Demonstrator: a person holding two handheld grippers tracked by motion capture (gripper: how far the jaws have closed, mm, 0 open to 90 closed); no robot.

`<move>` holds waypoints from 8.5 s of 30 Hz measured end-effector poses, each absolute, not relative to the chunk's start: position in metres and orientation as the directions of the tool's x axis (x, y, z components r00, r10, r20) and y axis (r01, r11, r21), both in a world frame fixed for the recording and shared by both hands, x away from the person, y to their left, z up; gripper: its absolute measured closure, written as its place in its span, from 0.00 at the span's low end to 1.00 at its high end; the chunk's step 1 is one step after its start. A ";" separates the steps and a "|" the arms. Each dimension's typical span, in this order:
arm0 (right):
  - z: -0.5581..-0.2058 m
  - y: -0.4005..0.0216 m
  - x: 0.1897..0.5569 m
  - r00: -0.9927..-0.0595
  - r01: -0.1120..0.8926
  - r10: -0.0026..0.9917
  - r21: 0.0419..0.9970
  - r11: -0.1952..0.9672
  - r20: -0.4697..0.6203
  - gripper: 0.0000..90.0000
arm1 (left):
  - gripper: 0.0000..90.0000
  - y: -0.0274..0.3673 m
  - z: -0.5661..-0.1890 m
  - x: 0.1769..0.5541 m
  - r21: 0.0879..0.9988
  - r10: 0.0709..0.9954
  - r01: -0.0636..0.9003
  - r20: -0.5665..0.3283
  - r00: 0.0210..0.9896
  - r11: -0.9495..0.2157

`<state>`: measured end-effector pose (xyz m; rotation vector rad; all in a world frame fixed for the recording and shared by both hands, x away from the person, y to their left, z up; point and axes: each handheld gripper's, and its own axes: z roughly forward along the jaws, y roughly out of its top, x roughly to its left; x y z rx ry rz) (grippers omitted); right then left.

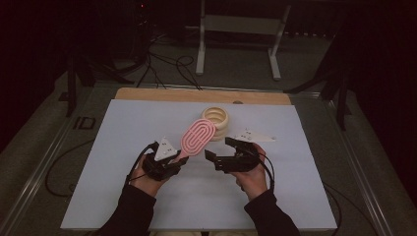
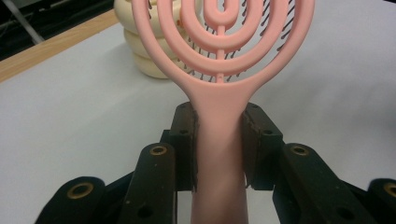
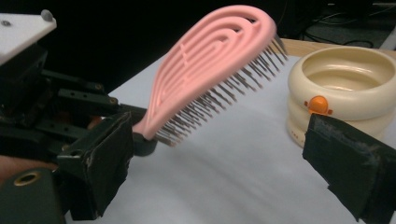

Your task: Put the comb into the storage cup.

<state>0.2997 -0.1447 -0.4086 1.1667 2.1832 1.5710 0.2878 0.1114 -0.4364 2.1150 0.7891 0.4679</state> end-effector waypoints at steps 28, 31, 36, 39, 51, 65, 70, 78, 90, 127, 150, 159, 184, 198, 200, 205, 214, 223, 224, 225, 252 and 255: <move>-0.408 -0.124 0.313 -0.664 0.527 0.662 0.845 0.086 0.346 0.10 | 0.78 0.102 -0.432 0.279 0.822 0.653 0.328 0.068 0.755 -0.465; -0.409 -0.124 0.314 -0.663 0.532 0.661 0.842 0.084 0.353 0.10 | 0.78 0.101 -0.432 0.278 0.825 0.654 0.327 0.067 0.754 -0.461; -0.408 -0.123 0.316 -0.674 0.537 0.639 0.840 0.080 0.370 0.10 | 0.78 0.101 -0.431 0.277 0.829 0.651 0.318 0.072 0.756 -0.460; -0.407 -0.121 0.318 -0.677 0.539 0.637 0.837 0.090 0.368 0.10 | 0.78 0.100 -0.431 0.276 0.830 0.648 0.313 0.074 0.758 -0.461; -0.408 -0.123 0.326 -0.635 0.592 0.637 0.805 0.038 0.437 0.40 | 0.78 0.100 -0.429 0.274 0.837 0.645 0.295 0.088 0.759 -0.460; -0.407 -0.120 0.326 -0.654 0.610 0.579 0.792 0.023 0.487 0.63 | 0.78 0.100 -0.432 0.274 0.838 0.640 0.286 0.094 0.763 -0.465; -0.407 -0.119 0.327 -0.658 0.623 0.552 0.782 0.017 0.512 0.64 | 0.78 0.100 -0.432 0.274 0.839 0.641 0.287 0.093 0.762 -0.462; -0.407 -0.116 0.327 -0.663 0.626 0.529 0.780 0.003 0.530 0.69 | 0.78 0.102 -0.434 0.276 0.841 0.647 0.297 0.081 0.758 -0.453; -0.403 -0.113 0.324 -0.663 0.622 0.528 0.783 -0.006 0.531 0.71 | 0.74 0.103 -0.434 0.276 0.845 0.650 0.291 0.084 0.755 -0.448; -0.398 -0.120 0.326 -0.667 0.601 0.549 0.799 -0.002 0.503 0.71 | 0.00 0.184 -0.444 0.266 0.905 0.804 0.352 -0.020 0.594 -0.238; -0.390 -0.127 0.330 -0.666 0.589 0.554 0.808 -0.021 0.499 0.71 | 0.00 0.242 -0.486 0.228 0.923 0.858 0.330 0.001 0.513 -0.198; -0.388 -0.121 0.331 -0.666 0.588 0.551 0.809 -0.027 0.503 0.71 | 0.00 0.251 -0.489 0.225 0.936 0.888 0.288 0.051 0.458 -0.202; -0.372 -0.125 0.343 -0.673 0.568 0.575 0.823 0.000 0.465 0.71 | 0.01 0.252 -0.493 0.226 0.942 0.912 0.280 0.057 0.406 -0.184; -0.367 -0.134 0.354 -0.655 0.572 0.590 0.820 -0.022 0.473 0.71 | 0.01 0.250 -0.494 0.227 0.942 0.905 0.284 0.047 0.422 -0.181; -0.366 -0.136 0.356 -0.654 0.571 0.593 0.821 -0.022 0.471 0.71 | 0.01 0.250 -0.494 0.227 0.940 0.904 0.287 0.047 0.426 -0.184; -0.363 -0.139 0.360 -0.649 0.570 0.594 0.821 -0.034 0.476 0.71 | 0.01 0.250 -0.495 0.228 0.939 0.899 0.292 0.037 0.435 -0.180; -0.360 -0.144 0.366 -0.639 0.573 0.598 0.818 -0.049 0.483 0.71 | 0.01 0.249 -0.495 0.228 0.938 0.890 0.295 0.033 0.454 -0.185; -0.357 -0.147 0.370 -0.631 0.571 0.610 0.819 -0.054 0.480 0.71 | 0.01 0.248 -0.496 0.229 0.936 0.884 0.300 0.023 0.466 -0.182; -0.357 -0.147 0.371 -0.630 0.573 0.609 0.818 -0.055 0.482 0.70 | 0.01 0.248 -0.496 0.229 0.936 0.884 0.301 0.023 0.467 -0.183; -0.356 -0.147 0.371 -0.628 0.576 0.609 0.816 -0.056 0.485 0.71 | 0.01 0.248 -0.496 0.229 0.935 0.883 0.303 0.023 0.469 -0.185; -0.346 -0.156 0.385 -0.606 0.571 0.633 0.817 -0.075 0.482 0.71 | 0.01 0.248 -0.496 0.230 0.928 0.880 0.319 0.020 0.474 -0.192; -0.344 -0.156 0.386 -0.603 0.569 0.639 0.819 -0.076 0.478 0.71 | 0.01 0.248 -0.496 0.230 0.928 0.880 0.319 0.019 0.474 -0.192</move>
